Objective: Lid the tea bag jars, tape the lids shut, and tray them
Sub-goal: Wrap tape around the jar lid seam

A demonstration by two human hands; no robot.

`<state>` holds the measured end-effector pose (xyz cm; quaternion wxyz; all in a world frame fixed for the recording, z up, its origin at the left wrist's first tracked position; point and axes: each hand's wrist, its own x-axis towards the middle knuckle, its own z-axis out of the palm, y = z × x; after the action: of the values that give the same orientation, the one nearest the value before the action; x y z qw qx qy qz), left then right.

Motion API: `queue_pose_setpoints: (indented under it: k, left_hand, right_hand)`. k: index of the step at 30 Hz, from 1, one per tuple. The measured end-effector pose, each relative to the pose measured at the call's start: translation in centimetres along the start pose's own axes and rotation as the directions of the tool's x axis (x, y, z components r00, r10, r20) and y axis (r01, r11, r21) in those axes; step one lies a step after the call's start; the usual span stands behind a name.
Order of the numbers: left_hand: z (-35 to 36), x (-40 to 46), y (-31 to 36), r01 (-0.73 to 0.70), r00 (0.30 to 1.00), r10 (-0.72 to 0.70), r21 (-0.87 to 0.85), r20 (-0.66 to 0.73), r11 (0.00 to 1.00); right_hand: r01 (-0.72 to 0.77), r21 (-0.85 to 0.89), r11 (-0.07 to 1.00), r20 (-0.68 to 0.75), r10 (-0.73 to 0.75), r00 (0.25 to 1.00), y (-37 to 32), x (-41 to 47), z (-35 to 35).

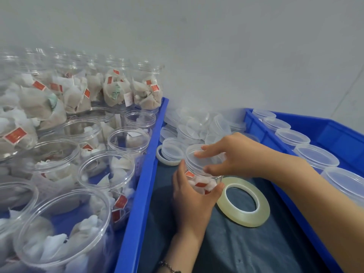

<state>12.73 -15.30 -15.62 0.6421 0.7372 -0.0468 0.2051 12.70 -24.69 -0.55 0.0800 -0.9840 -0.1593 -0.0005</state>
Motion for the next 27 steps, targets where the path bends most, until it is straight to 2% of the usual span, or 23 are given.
queue_pose_setpoints:
  k: [2, 4, 8, 10, 12, 13, 14, 16, 17, 18, 19, 21, 22, 24, 25, 27]
  left_hand:
    - [0.0, 0.0, 0.1, 0.008, 1.0, -0.008, -0.011, -0.001, 1.0]
    - [0.1, -0.2, 0.1, 0.009, 1.0, -0.009, 0.0, -0.001, 1.0]
    - [0.1, 0.0, 0.5, 0.038, 0.999, -0.038, 0.006, -0.002, 0.999]
    - [0.1, 0.1, 0.5, 0.047, 0.999, -0.048, 0.063, 0.018, 0.997]
    - [0.0, 0.0, 0.2, 0.025, 0.999, -0.026, 0.027, 0.028, 0.999]
    - [0.0, -0.1, 0.2, 0.02, 1.0, -0.02, 0.008, 0.019, 1.0]
    - [0.0, -0.1, 0.1, 0.012, 1.0, -0.012, 0.014, 0.01, 1.0]
    - [-0.1, -0.2, 0.2, 0.009, 1.0, -0.01, 0.041, 0.013, 0.999]
    - [-0.1, -0.3, 0.2, 0.003, 1.0, -0.004, 0.037, 0.015, 0.999]
    - [-0.1, -0.2, 0.2, 0.0, 1.0, 0.0, 0.022, 0.02, 1.0]
    - [0.0, -0.1, 0.2, 0.003, 1.0, -0.003, 0.003, 0.02, 1.0]
    - [0.0, 0.2, 0.1, 0.012, 1.0, -0.012, 0.008, 0.017, 1.0]
    - [0.1, 0.4, 0.2, 0.0, 1.0, 0.0, 0.034, 0.021, 0.999]
    - [0.1, 0.8, 0.3, -0.033, 0.999, 0.03, 0.12, 0.023, 0.992]
    - [0.1, 1.0, 0.4, -0.021, 1.0, 0.019, 0.152, 0.019, 0.988]
    - [-0.1, 1.1, 0.8, 0.062, 0.997, -0.067, 0.123, 0.038, 0.99]
  right_hand:
    - [-0.014, -0.032, 0.999, 0.034, 0.015, 0.999, -0.7, -0.1, -0.4]
    - [-0.06, -0.151, 0.987, 0.077, 0.073, 0.994, -1.1, -0.2, -0.7]
    - [-0.207, -0.419, 0.884, -0.043, 0.208, 0.977, -4.6, 0.7, 1.2]
    - [-0.298, -0.438, 0.848, -0.102, 0.283, 0.954, -6.3, 1.7, 2.2]
    - [-0.372, -0.425, 0.825, -0.167, 0.332, 0.928, -6.2, 2.5, 0.5]
    - [-0.361, -0.414, 0.836, -0.144, 0.332, 0.932, -5.6, 2.7, -0.7]
    - [-0.338, -0.393, 0.855, -0.042, 0.351, 0.936, -4.6, 2.9, -1.8]
    - [-0.204, -0.368, 0.907, 0.285, 0.319, 0.904, -3.5, 2.8, -2.6]
    - [-0.13, -0.313, 0.941, 0.394, 0.253, 0.884, -3.3, 2.7, -2.3]
    - [-0.082, -0.228, 0.97, 0.435, 0.177, 0.883, -2.9, 2.6, -1.4]
    - [-0.064, -0.12, 0.991, 0.394, 0.107, 0.913, -2.5, 2.4, -0.4]
    - [-0.077, 0.033, 0.996, 0.137, 0.071, 0.988, -1.8, 1.7, 2.1]
    - [-0.112, -0.008, 0.994, -0.022, 0.112, 0.993, -1.9, 1.5, 3.3]
    - [-0.321, -0.199, 0.926, -0.222, 0.277, 0.935, -3.6, 1.6, 5.2]
    - [-0.446, -0.249, 0.86, -0.251, 0.388, 0.887, -4.7, 2.3, 5.6]
    - [-0.584, -0.28, 0.762, -0.125, 0.574, 0.809, -6.7, 3.4, 4.7]
